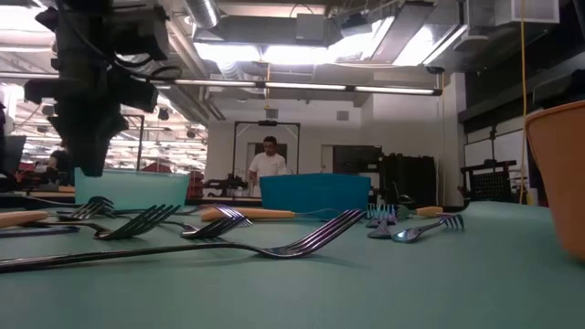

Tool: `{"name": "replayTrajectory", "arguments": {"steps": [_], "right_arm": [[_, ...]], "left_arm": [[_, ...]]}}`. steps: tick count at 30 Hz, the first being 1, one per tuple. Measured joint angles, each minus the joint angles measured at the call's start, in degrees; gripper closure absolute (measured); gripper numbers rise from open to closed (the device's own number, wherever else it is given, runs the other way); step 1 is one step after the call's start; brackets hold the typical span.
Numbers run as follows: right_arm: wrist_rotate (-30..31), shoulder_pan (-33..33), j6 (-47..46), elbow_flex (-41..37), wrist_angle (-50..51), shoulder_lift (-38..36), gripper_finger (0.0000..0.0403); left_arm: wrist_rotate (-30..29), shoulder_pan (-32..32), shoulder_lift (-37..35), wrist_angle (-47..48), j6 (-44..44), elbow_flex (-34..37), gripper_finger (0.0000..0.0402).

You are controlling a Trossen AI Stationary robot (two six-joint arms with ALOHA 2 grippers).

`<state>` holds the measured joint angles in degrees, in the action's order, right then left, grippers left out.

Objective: Sort silverware by color (type)
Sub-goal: Put the black fork into the green bin

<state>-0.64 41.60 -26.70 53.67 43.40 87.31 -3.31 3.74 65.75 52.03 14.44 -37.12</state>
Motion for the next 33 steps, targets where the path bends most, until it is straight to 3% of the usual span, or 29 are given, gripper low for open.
{"name": "replayTrajectory", "arguments": {"steps": [17, 33], "right_arm": [[0.0, 0.0, 0.0, 0.0, 0.0, 0.0, 0.0278], [0.0, 0.0, 0.0, 0.0, 0.0, 0.0, 0.0278]], "left_arm": [[-1.7, -1.66, 12.7, 0.02, 0.5, -0.11, 0.0305], [-2.12, -1.68, 14.28, -0.5, 1.11, -0.11, 0.0306]]}}
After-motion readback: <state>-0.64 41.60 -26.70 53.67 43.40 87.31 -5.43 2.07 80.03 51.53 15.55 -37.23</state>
